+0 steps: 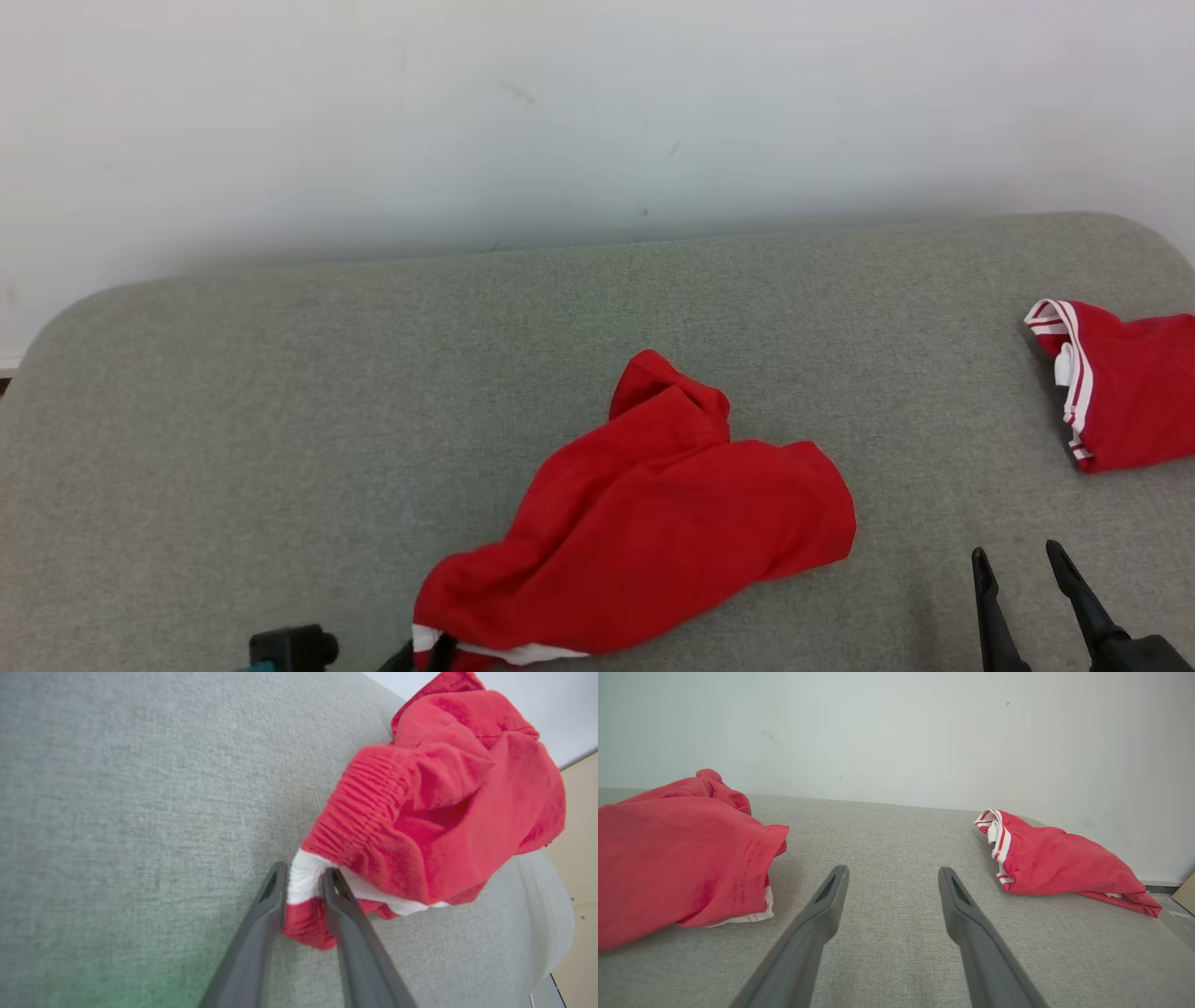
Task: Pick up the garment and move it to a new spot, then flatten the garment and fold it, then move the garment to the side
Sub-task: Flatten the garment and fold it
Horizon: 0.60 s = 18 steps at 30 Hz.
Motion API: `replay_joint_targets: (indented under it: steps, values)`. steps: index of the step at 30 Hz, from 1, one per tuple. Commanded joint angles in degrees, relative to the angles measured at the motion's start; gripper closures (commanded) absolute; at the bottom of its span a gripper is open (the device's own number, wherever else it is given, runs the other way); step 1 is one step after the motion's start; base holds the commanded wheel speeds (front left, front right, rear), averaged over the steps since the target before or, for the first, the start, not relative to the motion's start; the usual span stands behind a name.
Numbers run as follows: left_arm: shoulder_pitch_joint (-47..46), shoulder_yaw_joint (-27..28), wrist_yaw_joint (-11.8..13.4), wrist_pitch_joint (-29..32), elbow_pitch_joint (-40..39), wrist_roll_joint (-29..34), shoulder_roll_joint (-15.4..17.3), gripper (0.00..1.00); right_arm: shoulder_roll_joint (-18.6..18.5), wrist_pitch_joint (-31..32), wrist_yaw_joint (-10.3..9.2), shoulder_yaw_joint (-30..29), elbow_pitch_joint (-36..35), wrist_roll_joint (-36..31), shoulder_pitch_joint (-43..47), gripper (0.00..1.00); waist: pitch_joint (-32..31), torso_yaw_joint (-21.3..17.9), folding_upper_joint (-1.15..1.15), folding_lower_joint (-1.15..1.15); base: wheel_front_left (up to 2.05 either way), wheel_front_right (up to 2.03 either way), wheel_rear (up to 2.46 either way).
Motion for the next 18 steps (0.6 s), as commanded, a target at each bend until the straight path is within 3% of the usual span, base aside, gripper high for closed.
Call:
replay_joint_targets:
  steps: [1, 6, 11, 18]
  values:
    - [1.7, 1.7, 0.3, 0.0, 0.7, 1.1, 0.0, 0.00, -0.2, -0.1, -0.13, -0.1, 0.1, 0.5, 0.9, 0.00, -0.3, -0.4, 0.00, 0.00, 0.00, 0.00, 0.00]
    - [4.9, 6.3, 2.3, 0.0, -0.2, 1.1, 2.0, 0.00, -0.2, -0.1, -0.13, -0.4, -0.1, 1.0, 1.4, 0.00, -0.4, -1.1, 0.00, 0.00, 0.00, 0.00, 0.00]
    - [7.2, 8.4, 8.2, 1.0, -1.7, 1.4, 7.2, 0.00, -0.2, -0.1, -0.13, -0.7, -0.4, 1.4, 1.3, 0.00, 0.0, -1.7, 0.00, 0.00, 0.00, 0.00, 0.00]
    - [7.6, 10.4, 14.6, 3.0, -9.3, 1.2, 11.3, 0.00, -0.2, -0.1, -0.13, -0.1, -0.5, 1.8, 0.6, 0.00, 0.9, -2.7, 0.00, 0.00, 0.00, 0.00, 0.00]
